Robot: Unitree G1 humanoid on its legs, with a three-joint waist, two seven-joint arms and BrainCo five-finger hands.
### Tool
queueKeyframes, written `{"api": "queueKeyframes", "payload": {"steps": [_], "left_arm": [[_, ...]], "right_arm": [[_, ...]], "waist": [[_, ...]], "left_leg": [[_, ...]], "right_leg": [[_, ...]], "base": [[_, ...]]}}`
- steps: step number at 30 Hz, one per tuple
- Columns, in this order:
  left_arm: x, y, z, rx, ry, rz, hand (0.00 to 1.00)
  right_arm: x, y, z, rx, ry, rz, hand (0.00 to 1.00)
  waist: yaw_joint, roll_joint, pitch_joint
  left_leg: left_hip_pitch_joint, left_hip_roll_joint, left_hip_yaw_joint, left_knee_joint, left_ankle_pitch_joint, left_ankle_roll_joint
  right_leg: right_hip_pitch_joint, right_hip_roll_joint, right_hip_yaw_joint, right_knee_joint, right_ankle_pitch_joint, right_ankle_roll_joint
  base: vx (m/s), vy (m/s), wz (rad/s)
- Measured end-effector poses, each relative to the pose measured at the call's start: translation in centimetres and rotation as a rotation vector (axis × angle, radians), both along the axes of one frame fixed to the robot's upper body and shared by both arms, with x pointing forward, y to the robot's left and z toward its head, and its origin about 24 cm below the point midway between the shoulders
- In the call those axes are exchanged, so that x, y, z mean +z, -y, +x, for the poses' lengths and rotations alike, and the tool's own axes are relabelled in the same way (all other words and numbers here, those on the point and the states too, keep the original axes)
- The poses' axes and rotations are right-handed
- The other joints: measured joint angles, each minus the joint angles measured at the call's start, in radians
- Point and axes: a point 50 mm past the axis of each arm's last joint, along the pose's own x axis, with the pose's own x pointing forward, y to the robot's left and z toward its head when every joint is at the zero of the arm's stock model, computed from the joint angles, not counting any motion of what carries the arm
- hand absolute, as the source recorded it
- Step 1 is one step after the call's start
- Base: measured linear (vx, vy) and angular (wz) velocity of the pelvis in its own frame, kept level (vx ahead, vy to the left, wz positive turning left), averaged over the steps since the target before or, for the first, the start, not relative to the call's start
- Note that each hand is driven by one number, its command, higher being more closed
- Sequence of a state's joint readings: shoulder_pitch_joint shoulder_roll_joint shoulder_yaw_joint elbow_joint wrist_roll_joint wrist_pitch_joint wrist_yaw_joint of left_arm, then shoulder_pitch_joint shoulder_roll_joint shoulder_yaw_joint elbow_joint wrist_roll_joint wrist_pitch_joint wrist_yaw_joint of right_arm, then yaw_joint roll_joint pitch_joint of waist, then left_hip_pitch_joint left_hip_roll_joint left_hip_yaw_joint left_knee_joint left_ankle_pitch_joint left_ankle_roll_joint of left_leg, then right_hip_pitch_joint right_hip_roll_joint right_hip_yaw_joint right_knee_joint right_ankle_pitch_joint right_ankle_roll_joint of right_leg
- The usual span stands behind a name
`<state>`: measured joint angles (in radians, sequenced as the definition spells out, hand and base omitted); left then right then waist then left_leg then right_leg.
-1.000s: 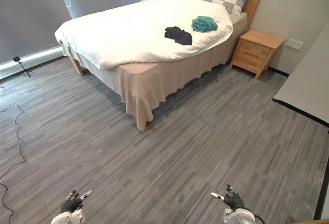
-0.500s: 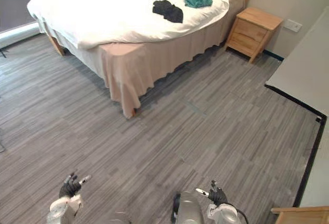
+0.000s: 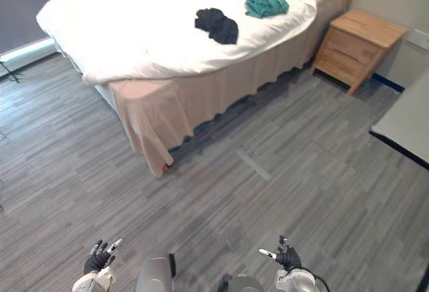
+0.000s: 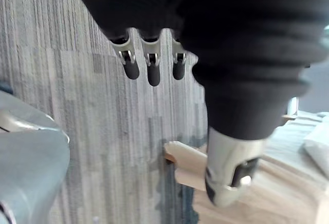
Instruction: Tidy the bed and pick cloth on bed and put in laundry
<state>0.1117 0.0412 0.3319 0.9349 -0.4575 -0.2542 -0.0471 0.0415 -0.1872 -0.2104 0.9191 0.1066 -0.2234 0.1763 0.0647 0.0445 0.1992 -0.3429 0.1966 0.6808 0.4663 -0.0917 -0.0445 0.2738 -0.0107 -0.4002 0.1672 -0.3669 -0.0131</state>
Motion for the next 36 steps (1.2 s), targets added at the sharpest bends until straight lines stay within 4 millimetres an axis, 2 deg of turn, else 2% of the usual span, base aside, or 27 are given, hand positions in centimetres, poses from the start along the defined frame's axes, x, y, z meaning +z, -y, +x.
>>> {"api": "queueKeyframes", "payload": {"steps": [1, 2, 3, 4, 5, 6, 8, 9, 10, 11, 12, 13, 14, 15, 16, 17, 18, 19, 20, 21, 23, 25, 27, 28, 30, 32, 36], "left_arm": [[-0.3, 0.2, -0.7, 0.003, -0.026, -0.009, 0.00], [-0.7, 0.4, -1.5, 0.005, -0.059, -0.018, 0.00], [-1.1, 0.8, -2.0, 0.012, -0.097, -0.029, 0.00], [-1.3, 1.3, -1.8, -0.010, -0.115, -0.039, 0.00], [-1.2, 1.5, -1.2, -0.056, -0.129, -0.014, 0.00], [-1.2, 1.2, -1.3, -0.068, -0.137, 0.003, 0.00], [-1.0, 0.4, -1.1, -0.083, -0.143, 0.039, 0.00], [-0.7, -0.1, -0.6, -0.098, -0.131, 0.061, 0.00], [-0.2, -0.8, 0.2, -0.106, -0.109, 0.085, 0.00], [0.0, -1.2, 0.7, -0.111, -0.094, 0.099, 0.00], [0.5, -1.9, 1.7, -0.114, -0.070, 0.120, 0.00], [0.7, -2.2, 1.8, -0.107, -0.068, 0.125, 0.00], [0.6, -2.7, 1.2, -0.071, -0.081, 0.123, 0.00], [0.5, -2.9, 0.8, -0.060, -0.089, 0.122, 0.00], [0.4, -3.1, 0.1, -0.039, -0.104, 0.119, 0.00], [0.4, -3.5, -0.6, -0.027, -0.112, 0.123, 0.00], [0.1, -2.8, -0.9, -0.009, -0.120, 0.092, 0.00], [-0.1, -2.4, -1.0, -0.011, -0.123, 0.081, 0.00], [-0.3, -1.3, -0.8, -0.015, -0.118, 0.049, 0.00], [-0.6, 0.4, -0.4, -0.021, -0.109, 0.006, 0.00], [-1.0, 1.6, -0.6, -0.025, -0.117, -0.028, 0.00], [-1.1, 2.9, -0.2, -0.073, -0.110, -0.036, 0.00], [-0.7, 3.5, 1.2, -0.124, -0.065, -0.023, 0.00], [-0.5, 3.4, 1.5, -0.132, -0.053, -0.007, 0.00], [-0.1, 3.2, 2.6, -0.161, -0.031, 0.020, 0.00], [0.0, 3.1, 3.0, -0.193, -0.046, 0.053, 0.00], [0.0, 2.0, 2.7, -0.234, -0.079, 0.112, 0.00]], "right_arm": [[-0.2, 0.0, -0.3, -0.004, -0.011, 0.002, 0.00], [-0.5, -0.1, -0.8, -0.011, -0.035, 0.008, 0.00], [-0.7, 0.0, -0.7, -0.010, -0.054, 0.011, 0.00], [-0.8, 0.0, -0.4, -0.006, -0.069, 0.011, 0.00], [-1.1, -0.2, -0.4, 0.008, -0.093, 0.013, 0.00], [-1.3, -0.4, -0.6, 0.012, -0.114, 0.024, 0.00], [-1.4, -0.9, -0.7, 0.022, -0.112, 0.027, 0.00], [-1.5, -1.0, -1.1, 0.013, -0.113, 0.029, 0.00], [-1.7, -1.5, -1.4, -0.012, -0.108, 0.054, 0.00], [-1.8, -1.7, -1.6, -0.028, -0.106, 0.066, 0.00], [-2.0, -2.2, -2.0, -0.068, -0.104, 0.089, 0.00], [-2.1, -2.5, -2.2, -0.076, -0.106, 0.097, 0.00], [-2.4, -3.1, -2.7, -0.090, -0.116, 0.114, 0.00], [-2.4, -3.4, -2.8, -0.092, -0.117, 0.119, 0.00], [-2.7, -3.6, -3.6, -0.096, -0.142, 0.131, 0.00], [-3.0, -3.6, -4.6, -0.102, -0.174, 0.143, 0.00], [-2.9, -2.8, -4.4, -0.111, -0.184, 0.134, 0.00], [-2.8, -2.7, -4.2, -0.114, -0.177, 0.134, 0.00], [-2.4, -2.2, -3.7, -0.125, -0.155, 0.143, 0.00], [-2.4, -1.9, -3.3, -0.126, -0.166, 0.156, 0.00], [-2.4, -1.7, -3.3, -0.166, -0.180, 0.179, 0.00], [-2.7, -1.8, -4.0, -0.218, -0.200, 0.209, 0.00], [-2.9, -1.7, -4.6, -0.264, -0.217, 0.228, 0.00], [-3.2, -2.1, -5.0, -0.286, -0.230, 0.252, 0.00], [-3.6, -2.8, -6.2, -0.315, -0.256, 0.282, 0.00], [-4.0, -3.2, -7.8, -0.343, -0.288, 0.294, 0.00], [-4.1, -3.2, -8.5, -0.334, -0.297, 0.275, 0.00]], "waist": [[0.002, -0.015, -0.024], [0.000, -0.047, -0.058], [0.000, -0.056, -0.075], [-0.021, -0.065, -0.078], [-0.033, -0.070, -0.068], [-0.033, -0.070, -0.061], [-0.029, -0.046, -0.030], [-0.036, -0.025, -0.031], [-0.041, -0.021, -0.038], [-0.044, -0.025, -0.039], [-0.045, -0.039, -0.041], [-0.045, -0.046, -0.038], [-0.046, -0.056, -0.037], [-0.046, -0.061, -0.040], [-0.047, -0.080, -0.050], [-0.041, -0.118, -0.073], [-0.025, -0.089, -0.068], [-0.025, -0.068, -0.062], [-0.030, -0.046, -0.059], [-0.023, -0.019, -0.048], [-0.021, -0.023, -0.044], [-0.018, -0.027, -0.045], [-0.025, -0.019, -0.051], [-0.025, -0.025, -0.058], [-0.041, -0.049, -0.072], [-0.043, -0.056, -0.072], [-0.047, -0.065, -0.077]], "left_leg": [[0.014, -0.022, 0.088, -0.071, 0.011, 0.028], [0.028, -0.065, 0.119, -0.096, -0.022, 0.190], [0.030, -0.104, 0.090, -0.103, -0.041, 0.290], [0.041, -0.139, 0.046, -0.117, -0.068, 0.284], [0.077, -0.162, -0.014, -0.125, -0.077, 0.254], [0.138, -0.169, -0.052, -0.141, -0.087, 0.237], [0.291, -0.166, -0.144, -0.210, -0.091, 0.214], [0.352, -0.150, -0.208, -0.257, -0.096, 0.179], [0.378, -0.143, -0.269, -0.291, -0.094, 0.156], [0.383, -0.139, -0.292, -0.297, -0.098, 0.143], [0.390, -0.131, -0.335, -0.298, -0.114, 0.111], [0.401, -0.127, -0.348, -0.296, -0.123, 0.096], [0.427, -0.113, -0.366, -0.264, -0.160, 0.050], [0.435, -0.108, -0.365, -0.248, -0.177, 0.036], [0.457, -0.104, -0.370, -0.217, -0.218, 0.003], [0.479, -0.115, -0.370, -0.187, -0.248, -0.034], [0.477, -0.067, -0.365, -0.084, -0.270, -0.068], [0.434, -0.034, -0.366, 0.008, -0.266, -0.074], [0.328, 0.040, -0.395, 0.234, -0.236, -0.053], [0.267, 0.072, -0.417, 0.327, -0.252, -0.045], [0.239, 0.072, -0.403, 0.294, -0.256, -0.050], [0.241, 0.067, -0.304, 0.120, -0.227, -0.015], [0.240, 0.065, -0.257, -0.070, -0.108, -0.008], [0.262, 0.043, -0.253, -0.120, -0.084, -0.034], [0.300, -0.006, -0.254, -0.228, -0.050, -0.038], [0.323, -0.022, -0.252, -0.271, -0.036, -0.038], [0.369, -0.040, -0.232, -0.352, 0.000, -0.046]], "right_leg": [[0.030, -0.013, -0.017, 0.008, -0.041, 0.035], [0.024, -0.041, -0.027, 0.085, -0.069, 0.083], [-0.047, -0.096, -0.022, 0.274, -0.076, 0.107], [-0.174, -0.167, 0.003, 0.576, 0.024, 0.164], [-0.272, -0.216, 0.032, 0.767, 0.031, 0.158], [-0.306, -0.243, 0.038, 0.803, 0.024, 0.147], [-0.321, -0.225, 0.081, 0.717, 0.022, 0.141], [-0.352, -0.188, 0.115, 0.611, 0.024, 0.142], [-0.398, -0.168, 0.153, 0.481, 0.042, 0.158], [-0.416, -0.163, 0.167, 0.412, 0.065, 0.165], [-0.452, -0.160, 0.191, 0.263, 0.129, 0.162], [-0.465, -0.159, 0.203, 0.206, 0.161, 0.156], [-0.491, -0.148, 0.233, 0.108, 0.245, 0.149], [-0.500, -0.140, 0.247, 0.093, 0.278, 0.138], [-0.508, -0.125, 0.254, 0.095, 0.357, 0.089], [-0.521, -0.111, 0.247, 0.129, 0.413, 0.050], [-0.513, -0.087, 0.230, 0.181, 0.358, 0.055], [-0.501, -0.074, 0.234, 0.178, 0.336, 0.054], [-0.468, -0.036, 0.229, 0.151, 0.298, 0.038], [-0.422, -0.004, 0.233, 0.124, 0.279, 0.018], [-0.379, 0.001, 0.231, 0.108, 0.275, 0.017], [-0.328, -0.003, 0.232, 0.085, 0.274, 0.016], [-0.303, 0.002, 0.217, 0.066, 0.271, 0.019], [-0.297, -0.008, 0.220, 0.061, 0.262, 0.026], [-0.284, -0.033, 0.209, 0.034, 0.258, 0.033], [-0.274, -0.042, 0.197, 0.032, 0.259, 0.034], [-0.273, -0.049, 0.194, 0.053, 0.263, 0.041]], "base": [[0.66, 0.083, 0.30], [0.71, 0.090, 0.40], [0.73, 0.090, 0.72], [0.84, 0.126, 1.21], [0.79, 0.131, 1.46], [0.75, 0.100, 1.52], [0.56, 0.006, 1.20], [0.47, -0.110, 1.40], [0.54, -0.193, 1.48], [0.43, -0.208, 1.43], [0.33, -0.198, 0.96], [0.44, -0.285, 0.94], [0.47, -0.293, 0.53], [0.62, -0.376, 0.62], [0.61, -0.359, 0.37], [0.75, -0.424, 0.09], [0.61, -0.360, -0.19], [0.51, -0.340, -0.15], [0.43, -0.302, -0.14], [0.52, -0.295, -0.22], [0.43, -0.169, -0.33], [0.36, -0.102, -0.18], [0.30, -0.036, -0.07], [0.30, 0.012, -0.02], [0.32, 0.052, 0.21], [0.20, 0.049, 0.21], [0.10, 0.025, 0.06]]}}
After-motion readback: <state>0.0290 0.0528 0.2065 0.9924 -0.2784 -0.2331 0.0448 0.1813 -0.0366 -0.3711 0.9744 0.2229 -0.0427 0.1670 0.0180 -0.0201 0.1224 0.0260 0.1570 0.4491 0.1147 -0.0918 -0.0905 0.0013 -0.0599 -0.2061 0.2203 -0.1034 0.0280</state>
